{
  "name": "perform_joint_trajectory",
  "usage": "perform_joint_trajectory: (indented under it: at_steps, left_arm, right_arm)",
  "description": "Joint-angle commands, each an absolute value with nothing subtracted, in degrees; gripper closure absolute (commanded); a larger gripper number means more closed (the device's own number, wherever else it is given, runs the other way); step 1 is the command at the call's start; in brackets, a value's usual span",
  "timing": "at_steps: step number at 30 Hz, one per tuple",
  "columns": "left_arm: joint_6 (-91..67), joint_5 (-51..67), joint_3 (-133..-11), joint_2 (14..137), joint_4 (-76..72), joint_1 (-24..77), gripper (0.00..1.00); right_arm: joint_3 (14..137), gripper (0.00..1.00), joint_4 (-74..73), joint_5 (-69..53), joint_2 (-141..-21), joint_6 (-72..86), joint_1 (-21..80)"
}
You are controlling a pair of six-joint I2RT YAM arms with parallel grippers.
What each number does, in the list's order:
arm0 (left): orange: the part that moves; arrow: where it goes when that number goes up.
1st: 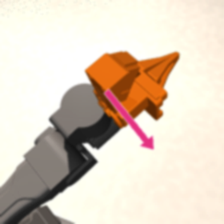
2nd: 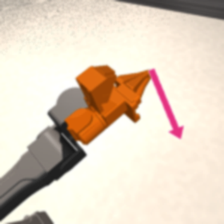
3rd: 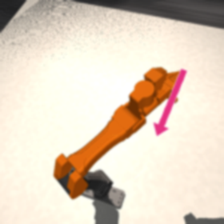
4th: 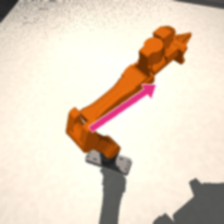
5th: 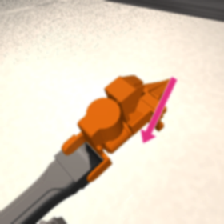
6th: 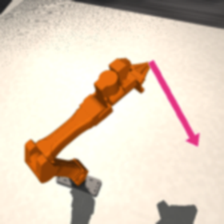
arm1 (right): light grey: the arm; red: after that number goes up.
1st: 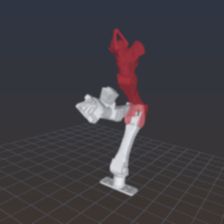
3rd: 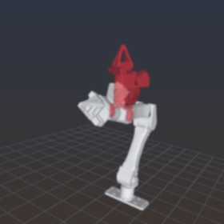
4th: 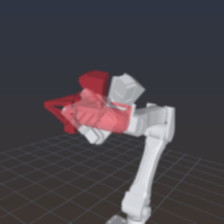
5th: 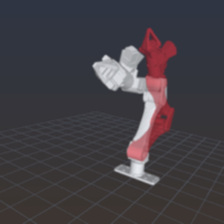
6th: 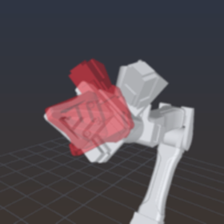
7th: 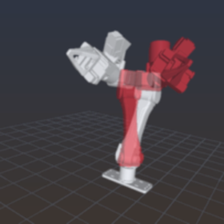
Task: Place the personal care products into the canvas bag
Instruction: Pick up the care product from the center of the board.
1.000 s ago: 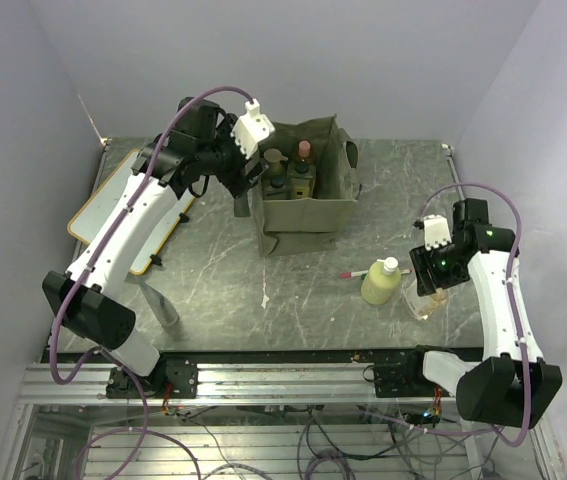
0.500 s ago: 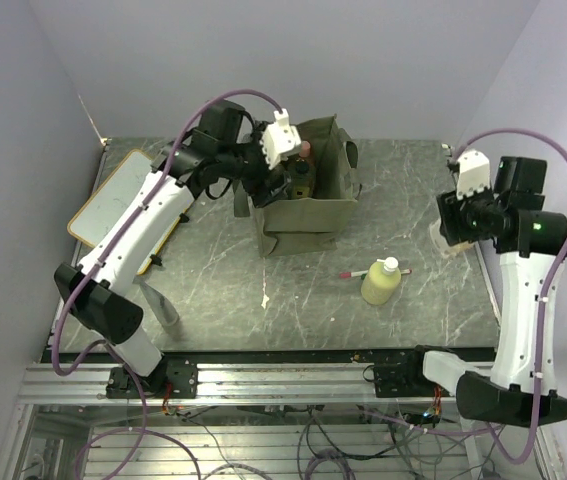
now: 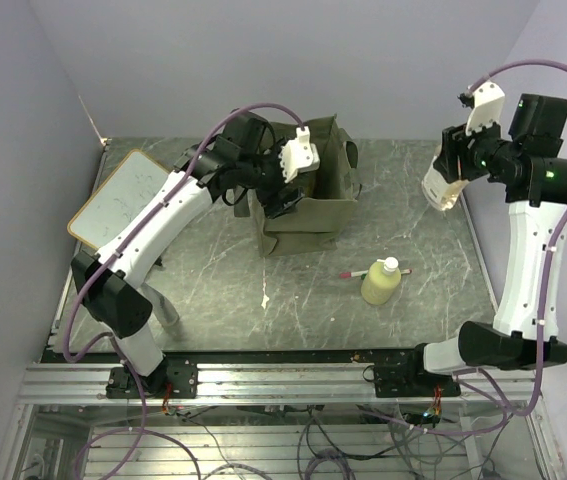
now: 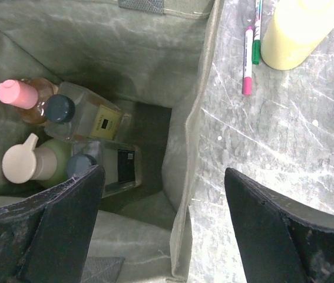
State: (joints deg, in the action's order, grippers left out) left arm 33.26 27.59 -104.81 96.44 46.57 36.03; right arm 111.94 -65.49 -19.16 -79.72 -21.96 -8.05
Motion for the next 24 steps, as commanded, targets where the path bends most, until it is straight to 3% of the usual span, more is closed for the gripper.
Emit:
perform_joint_trajectory:
  at_steps: [1, 18, 24]
  left_arm:
    - [33.6, 27.9, -104.1, 97.5, 45.9, 36.9, 0.08]
    - [34.1, 28.8, -103.6, 98.9, 45.6, 37.3, 0.1]
    - [35.3, 29.1, -102.6, 98.5, 46.0, 37.3, 0.16]
  right_arm:
    - [117.7, 1.0, -56.0, -22.9, -81.2, -19.5, -5.8]
    - [130.1, 1.0, -53.3, -17.3, -90.7, -16.3, 11.0]
    - [133.9, 1.0, -51.1, -16.9, -94.0, -14.9, 16.1]
